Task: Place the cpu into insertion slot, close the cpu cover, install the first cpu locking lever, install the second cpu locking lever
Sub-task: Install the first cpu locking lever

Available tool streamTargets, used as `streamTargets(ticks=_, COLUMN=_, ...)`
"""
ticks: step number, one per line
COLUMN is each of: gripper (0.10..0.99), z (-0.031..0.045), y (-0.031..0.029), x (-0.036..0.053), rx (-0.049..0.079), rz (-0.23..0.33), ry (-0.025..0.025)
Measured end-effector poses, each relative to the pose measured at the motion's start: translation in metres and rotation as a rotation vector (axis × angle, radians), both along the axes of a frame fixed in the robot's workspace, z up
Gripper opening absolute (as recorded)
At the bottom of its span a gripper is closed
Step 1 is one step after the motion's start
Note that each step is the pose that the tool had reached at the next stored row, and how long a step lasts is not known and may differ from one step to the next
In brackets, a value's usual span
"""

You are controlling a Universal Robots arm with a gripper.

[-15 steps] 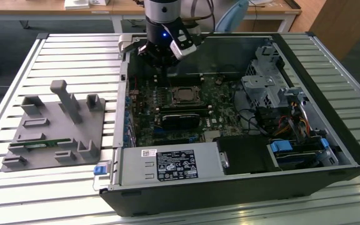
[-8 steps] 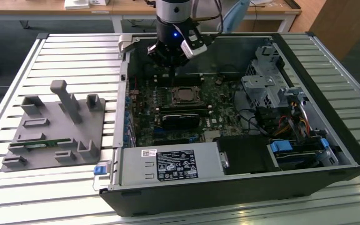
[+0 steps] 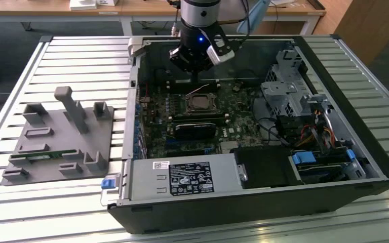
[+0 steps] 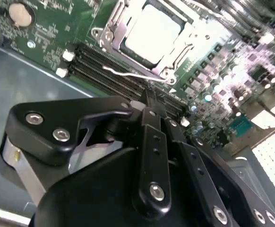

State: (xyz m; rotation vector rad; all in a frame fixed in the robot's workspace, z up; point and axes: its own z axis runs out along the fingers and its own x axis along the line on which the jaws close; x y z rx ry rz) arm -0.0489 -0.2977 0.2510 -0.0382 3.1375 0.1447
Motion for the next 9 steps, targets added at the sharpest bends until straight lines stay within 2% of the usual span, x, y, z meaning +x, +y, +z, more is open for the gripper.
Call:
streamTargets(ticks=6, gripper=0.106, z=-0.0055, y=-0.0001, x=0.0010, rx=0.000, rz=0.000, ry=0.0004)
streamTargets(ticks=9, gripper=0.106, z=-0.0096, y=0.0000, x=0.0056, rx=0.000, rz=0.000, ry=0.0004)
